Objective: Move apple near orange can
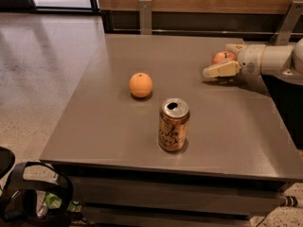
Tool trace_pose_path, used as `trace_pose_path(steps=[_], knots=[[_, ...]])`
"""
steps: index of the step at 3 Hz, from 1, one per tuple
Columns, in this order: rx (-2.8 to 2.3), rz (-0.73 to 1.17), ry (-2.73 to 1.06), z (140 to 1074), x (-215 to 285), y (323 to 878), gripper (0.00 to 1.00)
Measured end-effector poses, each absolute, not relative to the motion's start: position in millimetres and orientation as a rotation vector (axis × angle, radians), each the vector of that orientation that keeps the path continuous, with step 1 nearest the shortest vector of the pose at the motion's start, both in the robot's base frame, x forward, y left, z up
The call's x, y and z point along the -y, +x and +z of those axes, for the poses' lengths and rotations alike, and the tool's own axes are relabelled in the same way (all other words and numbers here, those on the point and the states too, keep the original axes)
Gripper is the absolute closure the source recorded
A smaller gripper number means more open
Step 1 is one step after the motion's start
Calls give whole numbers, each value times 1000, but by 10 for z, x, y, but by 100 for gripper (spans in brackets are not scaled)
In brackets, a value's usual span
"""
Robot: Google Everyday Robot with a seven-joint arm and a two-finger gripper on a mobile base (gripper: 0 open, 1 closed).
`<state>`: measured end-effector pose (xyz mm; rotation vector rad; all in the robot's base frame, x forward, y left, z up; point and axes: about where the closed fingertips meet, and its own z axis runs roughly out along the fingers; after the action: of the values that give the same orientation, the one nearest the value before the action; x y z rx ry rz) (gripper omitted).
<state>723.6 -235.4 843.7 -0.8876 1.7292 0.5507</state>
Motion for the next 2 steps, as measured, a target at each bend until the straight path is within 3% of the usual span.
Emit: trace_pose_path(steps=[2], knots=[[-1730, 566, -896, 8413, 2285, 7249, 59]])
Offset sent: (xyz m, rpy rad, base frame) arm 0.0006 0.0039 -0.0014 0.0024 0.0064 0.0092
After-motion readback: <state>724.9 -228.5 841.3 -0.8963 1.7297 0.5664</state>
